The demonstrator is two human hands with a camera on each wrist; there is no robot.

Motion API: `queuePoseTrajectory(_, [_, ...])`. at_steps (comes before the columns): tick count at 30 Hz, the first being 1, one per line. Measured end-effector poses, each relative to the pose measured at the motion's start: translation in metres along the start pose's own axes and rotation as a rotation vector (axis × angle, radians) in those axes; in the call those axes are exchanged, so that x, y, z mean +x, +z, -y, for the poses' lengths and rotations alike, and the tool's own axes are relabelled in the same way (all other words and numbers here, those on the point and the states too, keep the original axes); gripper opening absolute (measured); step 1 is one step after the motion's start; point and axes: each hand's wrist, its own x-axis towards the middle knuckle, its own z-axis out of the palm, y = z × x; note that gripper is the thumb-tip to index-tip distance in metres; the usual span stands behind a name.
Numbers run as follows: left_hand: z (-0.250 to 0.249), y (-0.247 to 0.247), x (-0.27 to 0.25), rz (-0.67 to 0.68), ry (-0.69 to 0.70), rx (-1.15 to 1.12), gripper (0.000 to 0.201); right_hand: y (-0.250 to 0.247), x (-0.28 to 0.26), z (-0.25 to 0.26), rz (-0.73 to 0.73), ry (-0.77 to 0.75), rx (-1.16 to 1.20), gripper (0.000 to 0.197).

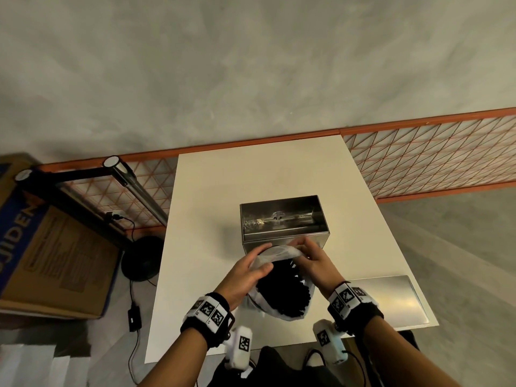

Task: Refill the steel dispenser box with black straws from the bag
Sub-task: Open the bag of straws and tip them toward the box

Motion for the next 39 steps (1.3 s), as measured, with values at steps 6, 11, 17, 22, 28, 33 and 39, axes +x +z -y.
queuePoseTrajectory(6, [-0.001, 0.005, 0.006, -0.172, -0.048, 0.025, 0.024, -0.007, 0.006, -0.006, -0.072, 0.065, 0.017, 0.031])
queuePoseTrajectory(11, [-0.002, 0.01, 0.02, -0.379, -0.154, -0.067, 0.024, -0.001, 0.017, -0.023, -0.134, 0.314, 0.183, 0.029])
queuePoseTrajectory(17, [-0.003, 0.006, 0.029, -0.464, -0.198, -0.114, 0.024, -0.001, 0.021, -0.026, -0.189, 0.259, -0.398, 0.028])
queuePoseTrajectory(22, [0.003, -0.008, 0.03, -0.53, -0.098, -0.226, 0.025, -0.009, 0.0, -0.001, -0.131, 0.496, -0.334, 0.03])
queuePoseTrajectory(28, [0.0, -0.01, 0.012, -0.505, -0.063, -0.24, 0.016, 0.002, -0.005, 0.004, -0.03, 0.524, 0.17, 0.032])
queuePoseTrajectory(33, [-0.006, -0.02, 0.009, -0.488, -0.066, -0.087, 0.02, 0.014, 0.009, 0.007, -0.104, 0.404, 0.255, 0.037])
queuePoseTrajectory(39, [0.002, -0.032, -0.003, -0.519, -0.157, 0.883, 0.046, 0.02, 0.02, 0.0, -0.201, 0.39, 0.121, 0.037])
